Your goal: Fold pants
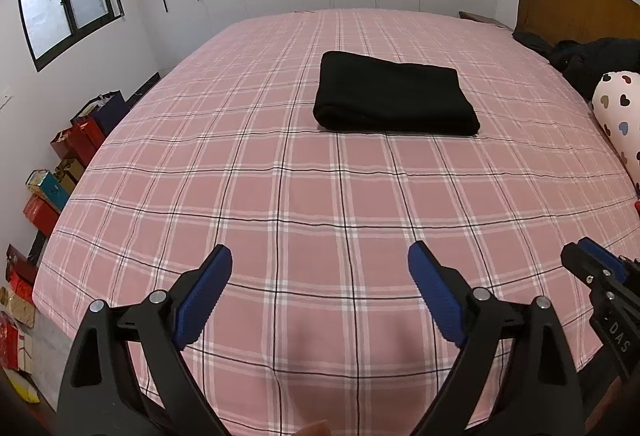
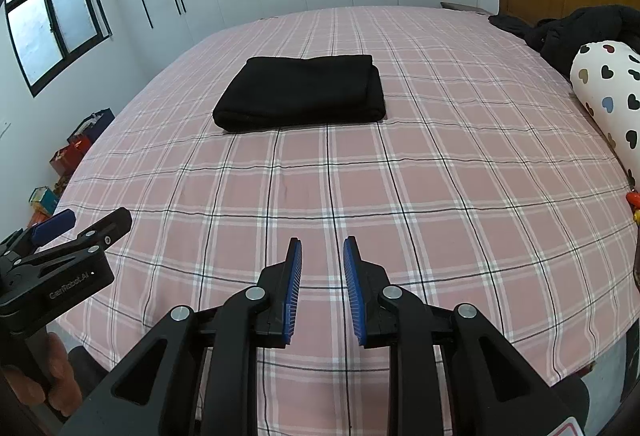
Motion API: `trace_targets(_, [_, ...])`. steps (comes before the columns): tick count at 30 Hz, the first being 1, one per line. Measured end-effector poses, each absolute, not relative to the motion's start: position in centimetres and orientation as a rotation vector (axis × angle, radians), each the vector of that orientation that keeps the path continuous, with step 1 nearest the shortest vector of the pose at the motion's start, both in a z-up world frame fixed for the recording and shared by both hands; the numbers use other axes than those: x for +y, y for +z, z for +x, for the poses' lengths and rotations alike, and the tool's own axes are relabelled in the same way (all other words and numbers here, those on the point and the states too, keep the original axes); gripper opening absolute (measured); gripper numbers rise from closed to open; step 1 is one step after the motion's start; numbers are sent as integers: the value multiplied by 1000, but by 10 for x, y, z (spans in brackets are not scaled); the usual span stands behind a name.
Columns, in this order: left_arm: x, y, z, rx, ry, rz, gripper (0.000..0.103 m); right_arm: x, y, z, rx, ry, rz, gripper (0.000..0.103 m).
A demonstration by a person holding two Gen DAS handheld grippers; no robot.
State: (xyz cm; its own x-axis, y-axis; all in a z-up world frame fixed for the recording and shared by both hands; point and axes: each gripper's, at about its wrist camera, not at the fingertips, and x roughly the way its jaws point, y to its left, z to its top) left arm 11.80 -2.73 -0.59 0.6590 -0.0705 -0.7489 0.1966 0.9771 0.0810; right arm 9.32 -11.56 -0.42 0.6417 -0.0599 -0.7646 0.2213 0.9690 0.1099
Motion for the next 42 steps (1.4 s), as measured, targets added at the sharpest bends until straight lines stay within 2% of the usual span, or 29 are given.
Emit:
trace_targets(28, [-28,-2,112,841,-186,132,88,-110,-6,90,863,-161,197,22])
trace_targets(32, [-27,1,111,826,-188,117,98,-110,-6,90,861,-162,196,22])
trace_targets(40, [-31,1,106,793,-157,128,98,-109,-7,90,865,-162,190,22])
trace_targets(42, [-30,0,106,787,-152,111,98,-109,-7,90,865,-165,188,28])
